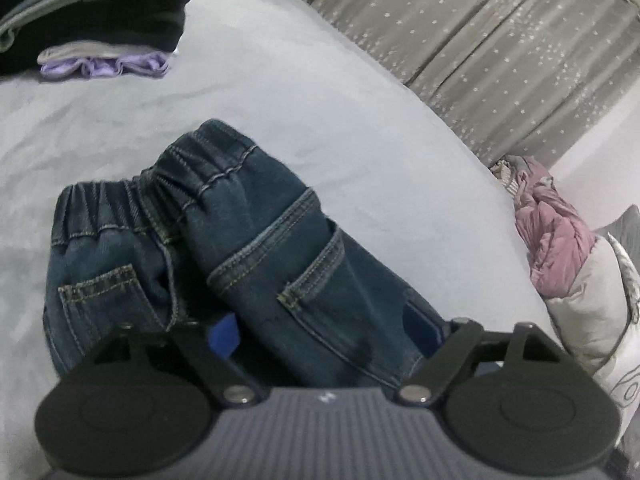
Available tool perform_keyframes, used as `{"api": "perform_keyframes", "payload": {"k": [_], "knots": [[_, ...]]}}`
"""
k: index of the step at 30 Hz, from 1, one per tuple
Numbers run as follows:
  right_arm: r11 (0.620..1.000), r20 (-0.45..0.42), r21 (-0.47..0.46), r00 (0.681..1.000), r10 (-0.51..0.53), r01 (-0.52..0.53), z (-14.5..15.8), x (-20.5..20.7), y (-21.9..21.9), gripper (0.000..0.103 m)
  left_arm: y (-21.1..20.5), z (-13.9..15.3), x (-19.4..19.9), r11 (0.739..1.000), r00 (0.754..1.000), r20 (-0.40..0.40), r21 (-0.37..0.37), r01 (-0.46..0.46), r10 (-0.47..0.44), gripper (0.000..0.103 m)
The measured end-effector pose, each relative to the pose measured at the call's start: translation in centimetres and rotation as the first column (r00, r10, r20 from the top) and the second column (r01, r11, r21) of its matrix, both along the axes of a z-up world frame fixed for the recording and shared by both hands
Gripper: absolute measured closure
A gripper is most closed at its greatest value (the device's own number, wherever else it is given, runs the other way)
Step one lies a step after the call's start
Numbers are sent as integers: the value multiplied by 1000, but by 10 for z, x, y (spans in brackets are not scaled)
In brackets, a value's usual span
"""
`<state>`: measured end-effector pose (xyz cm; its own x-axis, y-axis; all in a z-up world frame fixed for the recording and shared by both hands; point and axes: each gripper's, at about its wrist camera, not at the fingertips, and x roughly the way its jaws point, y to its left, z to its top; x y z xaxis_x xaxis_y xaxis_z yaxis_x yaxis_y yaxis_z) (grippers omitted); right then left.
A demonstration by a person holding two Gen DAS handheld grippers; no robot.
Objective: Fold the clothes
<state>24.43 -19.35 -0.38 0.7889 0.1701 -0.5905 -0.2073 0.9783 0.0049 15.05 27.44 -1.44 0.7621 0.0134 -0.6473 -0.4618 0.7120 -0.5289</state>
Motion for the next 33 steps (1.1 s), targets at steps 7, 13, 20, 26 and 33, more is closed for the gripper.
{"api": "perform_keyframes", "payload": {"k": [7,13,20,26,33], "knots": [[935,-142,49,929,-341,351,-15,109,-52,35,1,-1,4,1000,999,-41,3,-18,19,50],[863,-197,-59,842,-503,502,-51,166,-67,35,-7,-2,11,998,998,-60,55,-13,16,58],[848,-170,-167,833,-527,503,-80,176,-72,82,-17,2,18,997,997,-60,73,-36,40,78],[846,-151,38,840,-521,531,-35,127,-124,96,-20,11,10,997,998,-11,32,-67,67,92],[788,-156,244,825,-543,565,30,9,-184,96,-14,23,-6,995,995,30,-18,-95,96,95]]}}
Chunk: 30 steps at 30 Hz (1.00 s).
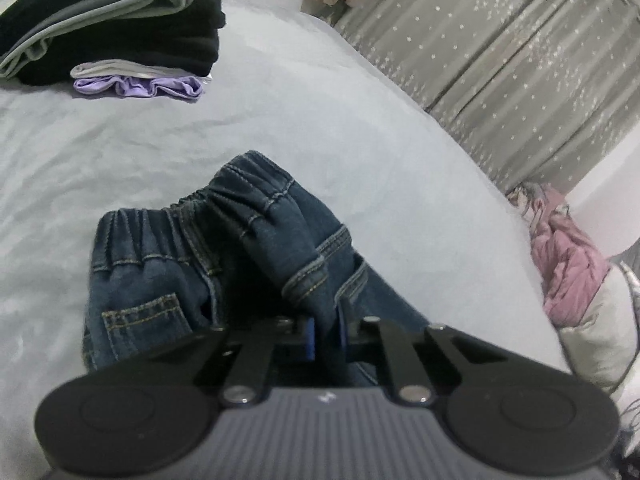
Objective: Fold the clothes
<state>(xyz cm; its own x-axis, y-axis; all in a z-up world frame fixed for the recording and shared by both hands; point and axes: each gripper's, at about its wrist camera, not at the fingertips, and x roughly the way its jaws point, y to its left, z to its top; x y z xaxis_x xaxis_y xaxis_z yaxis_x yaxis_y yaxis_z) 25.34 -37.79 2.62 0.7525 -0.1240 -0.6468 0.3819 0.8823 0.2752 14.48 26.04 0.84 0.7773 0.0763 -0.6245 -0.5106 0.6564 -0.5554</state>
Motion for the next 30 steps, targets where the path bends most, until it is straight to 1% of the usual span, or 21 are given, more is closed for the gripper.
{"api": "perform_keyframes", "payload": {"k": [3,5,7,8,9,13,16,17,21,25,28,30], "knots": [[999,13,36,1000,-7,7,14,-39,-12,97,3,8,-6,1000,1000,16,-7,-10,10,95],[999,29,46,1000,-7,5,23,-69,-19,97,4,16,-12,1000,999,28,6,-23,23,96],[999,41,47,999,-1,-1,32,-91,-20,97,6,22,-19,999,999,36,9,-36,35,96],[998,51,57,999,1,-4,37,-107,-20,97,8,24,-23,999,999,38,8,-38,37,96],[998,56,68,998,0,-4,40,-115,-22,97,9,25,-28,999,999,38,7,-38,38,96],[995,80,94,997,9,-17,46,-155,-22,97,14,30,-58,999,999,35,17,-34,34,96],[995,91,91,996,27,-35,47,-178,-21,97,14,34,-78,999,999,24,45,-23,22,96],[995,96,90,995,35,-44,46,-191,-19,97,14,34,-87,998,1000,15,59,-14,13,96],[994,101,94,994,49,-59,38,-234,-14,97,12,29,-114,995,1000,-17,97,15,-14,96],[993,75,105,996,53,-61,18,-268,-13,97,11,22,-127,991,998,-54,129,41,-34,96],[990,39,129,998,46,-51,-5,-290,-15,97,10,17,-130,987,997,-74,152,46,-35,96],[988,10,147,999,40,-41,-23,-298,-18,97,8,13,-131,983,996,-87,176,51,-36,95]]}}
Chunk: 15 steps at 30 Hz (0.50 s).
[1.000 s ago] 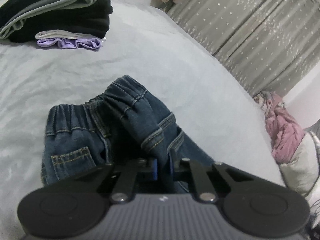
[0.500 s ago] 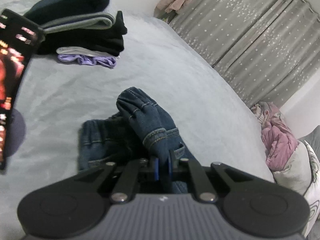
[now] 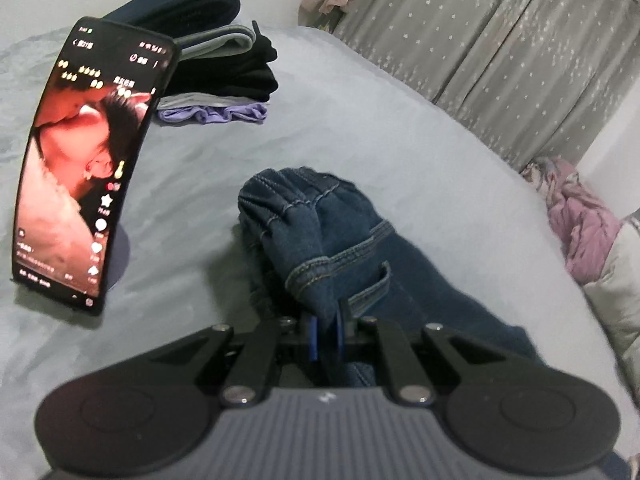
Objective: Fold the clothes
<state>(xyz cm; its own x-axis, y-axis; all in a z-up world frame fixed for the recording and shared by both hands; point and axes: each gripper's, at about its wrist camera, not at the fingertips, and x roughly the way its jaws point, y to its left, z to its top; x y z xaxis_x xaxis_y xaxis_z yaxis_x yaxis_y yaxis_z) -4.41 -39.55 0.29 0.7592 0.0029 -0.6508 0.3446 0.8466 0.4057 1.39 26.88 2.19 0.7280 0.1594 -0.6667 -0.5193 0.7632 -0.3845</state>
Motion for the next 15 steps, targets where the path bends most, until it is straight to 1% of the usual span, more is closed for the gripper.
{"api": "perform_keyframes", "payload": {"k": [2,3,5,8,10,12,13,14,15], "knots": [[1000,-31,17,999,-5,6,-19,-7,-2,97,-5,-3,4,999,1000,-17,49,5,-4,95],[1000,-40,27,999,-9,10,-27,-9,-3,97,-5,-5,4,998,1000,-21,61,8,-6,95],[999,-37,42,999,-13,14,-36,-15,-2,97,-8,-7,6,996,1000,-24,88,1,1,95],[999,8,48,1000,-3,2,-33,-24,-2,97,-9,-5,4,996,1000,-8,86,-13,14,95],[999,44,39,999,22,-24,-23,-27,-2,97,-10,-4,7,994,1000,-9,111,-12,13,95],[999,50,40,998,35,-37,-21,-30,-3,97,-14,-4,11,988,999,-36,152,-10,16,95],[998,36,46,999,39,-40,-23,-29,-3,97,-15,-7,14,987,998,-61,163,-6,16,95],[997,1,59,999,47,-47,-30,-28,-5,97,-16,-10,16,985,996,-89,172,-1,16,94],[996,-28,72,998,55,-53,-36,-27,-7,96,-16,-12,17,984,995,-100,177,1,17,91]]}}
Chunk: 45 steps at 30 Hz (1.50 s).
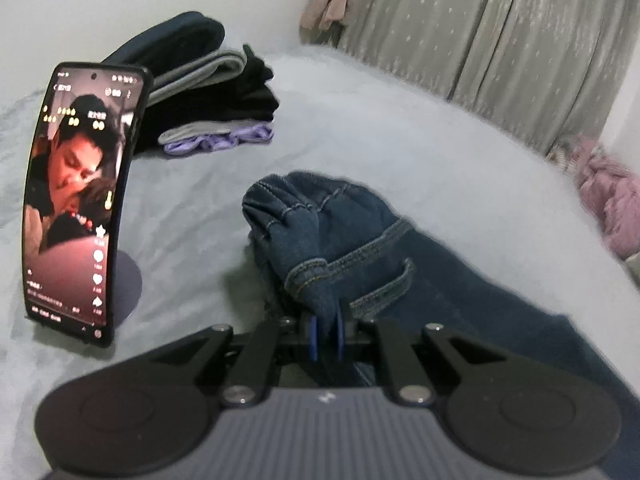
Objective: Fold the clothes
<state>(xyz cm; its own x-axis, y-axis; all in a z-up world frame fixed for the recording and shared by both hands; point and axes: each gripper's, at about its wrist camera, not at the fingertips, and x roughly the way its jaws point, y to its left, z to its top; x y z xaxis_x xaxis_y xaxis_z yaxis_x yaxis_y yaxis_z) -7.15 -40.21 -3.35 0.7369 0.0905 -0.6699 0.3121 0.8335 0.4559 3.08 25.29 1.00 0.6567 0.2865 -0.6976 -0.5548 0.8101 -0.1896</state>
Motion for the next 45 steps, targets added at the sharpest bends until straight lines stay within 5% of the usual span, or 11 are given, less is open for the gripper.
{"api": "perform_keyframes", "payload": {"k": [3,7,13,18,25,32,34,40,45], "knots": [[995,-33,103,999,-3,7,-11,-4,-17,89,-1,-6,3,1000,998,-61,27,11,-9,79],[994,-26,94,998,-52,54,-2,-18,-36,46,-8,6,-10,998,997,-69,64,24,-19,45],[993,14,-43,994,-113,113,20,-13,-54,41,-33,28,-25,983,995,-41,155,96,-90,27],[984,66,-171,997,-28,39,43,48,-56,31,-58,33,-21,963,986,-36,213,164,-160,24],[987,128,-162,991,22,-1,19,126,-69,31,-84,20,-4,941,977,-55,261,215,-208,24],[989,95,-139,994,55,-42,-11,178,-73,31,-97,7,25,906,963,-98,329,268,-250,23],[986,38,-144,996,87,-80,-20,186,-68,57,-100,2,33,897,961,-123,345,277,-249,23],[974,90,-225,995,48,-27,5,179,-59,74,-90,-20,51,893,956,-206,358,274,-211,18],[955,-54,-294,998,22,-37,-10,194,-47,63,-94,-14,47,895,960,-186,359,265,-210,18]]}}
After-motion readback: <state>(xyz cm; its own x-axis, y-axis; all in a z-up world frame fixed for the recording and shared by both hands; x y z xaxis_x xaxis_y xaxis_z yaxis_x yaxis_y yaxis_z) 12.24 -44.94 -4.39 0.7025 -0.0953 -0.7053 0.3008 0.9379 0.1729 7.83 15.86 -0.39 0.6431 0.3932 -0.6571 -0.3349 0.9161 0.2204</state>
